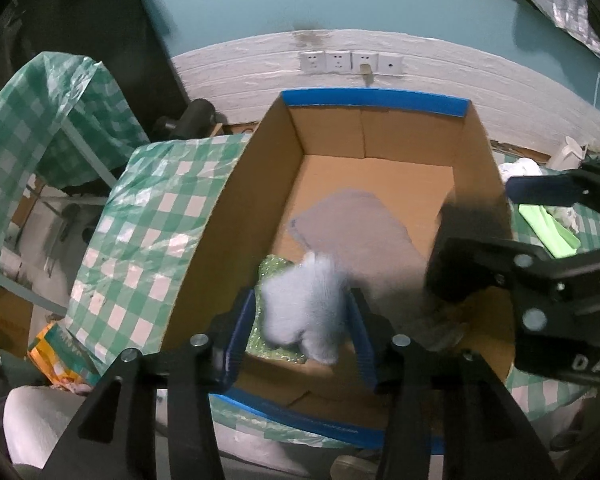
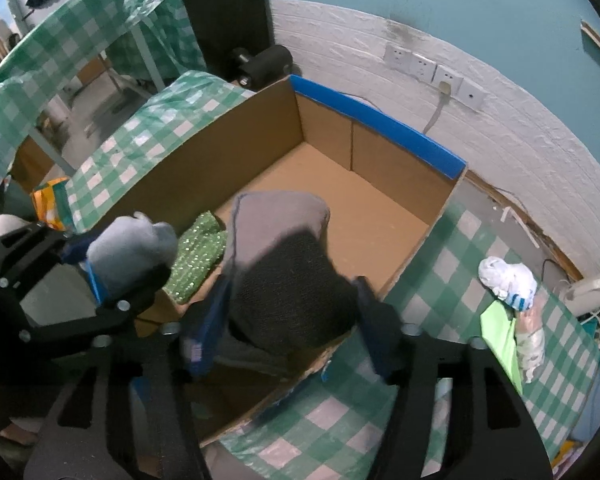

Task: Organize soft objects
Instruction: 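Lower the sock into the box and open the left tool while the right tool releases the sponge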

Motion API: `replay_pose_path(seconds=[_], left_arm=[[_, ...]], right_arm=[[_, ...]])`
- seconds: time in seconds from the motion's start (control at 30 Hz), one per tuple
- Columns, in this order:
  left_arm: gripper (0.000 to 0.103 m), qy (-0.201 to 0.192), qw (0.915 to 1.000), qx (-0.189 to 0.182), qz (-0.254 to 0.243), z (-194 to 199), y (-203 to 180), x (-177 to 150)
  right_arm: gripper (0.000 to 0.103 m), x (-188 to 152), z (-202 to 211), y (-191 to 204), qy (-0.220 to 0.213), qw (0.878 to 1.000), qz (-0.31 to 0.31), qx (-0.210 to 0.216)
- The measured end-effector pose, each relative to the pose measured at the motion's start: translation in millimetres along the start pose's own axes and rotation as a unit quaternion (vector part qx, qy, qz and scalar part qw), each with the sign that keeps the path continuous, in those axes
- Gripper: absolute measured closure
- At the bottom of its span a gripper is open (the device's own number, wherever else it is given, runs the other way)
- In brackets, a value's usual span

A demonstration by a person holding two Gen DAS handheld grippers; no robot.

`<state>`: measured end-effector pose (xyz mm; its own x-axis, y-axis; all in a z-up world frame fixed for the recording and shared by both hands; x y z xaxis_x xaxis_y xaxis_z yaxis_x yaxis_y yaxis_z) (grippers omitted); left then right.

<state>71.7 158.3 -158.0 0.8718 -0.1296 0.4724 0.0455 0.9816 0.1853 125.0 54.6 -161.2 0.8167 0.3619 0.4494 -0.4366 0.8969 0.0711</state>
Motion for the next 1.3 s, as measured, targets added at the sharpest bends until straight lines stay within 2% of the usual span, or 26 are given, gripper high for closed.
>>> replay_pose_path(seconds=[0.03,0.2,0.3,0.77,0.97,1.3], left_arm=[[0.055,0.003,1.0000,0.001,0.002,-1.1,0.9,-0.5],[0.053,0.006,1.0000,-0.003,0.006,-0.9,0.2,-0.4],[0.044,-0.004,1.0000,-0.002,0.001,5.5,-3.4,3.4],[0.041,-0.038,0.9990,-0.010,-0.022,23.7,-25.7,16.1],[0.030,-0.052,0.9979,-0.018,-0.033,31.7,-41.1,22.0],[0.030,-0.066,0.9961,-0.023,-0.055,39.3,-69.5,34.2]], right_arm=[[0.030,0.3,1.2,-0.8,-0.004,1.000,0.004,-0.007],[0.029,0.3,5.0,-4.2,-0.010,1.000,0.005,-0.013],[0.029,0.3,10.0,-10.4,-0.015,1.000,-0.001,-0.016],[0.029,-7.0,41.2,-46.2,-0.043,0.998,-0.028,-0.029],[0.029,-15.5,49.7,-60.9,-0.047,0.998,-0.038,-0.037],[0.029,-36.3,57.8,-89.7,-0.048,0.996,-0.055,-0.046]])
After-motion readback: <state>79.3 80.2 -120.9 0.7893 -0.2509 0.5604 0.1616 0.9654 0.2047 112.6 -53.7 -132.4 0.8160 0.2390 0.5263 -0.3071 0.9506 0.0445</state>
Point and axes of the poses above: each gripper's, at about its wrist camera, not at the fingertips, and z roughly against the way its jaws point, y to its left, x to its top, the point moved 10 cm from there along -z, roughly the way its jaws point, and after that the axes turned 6 degrees about -z, right-handed, at the moved point
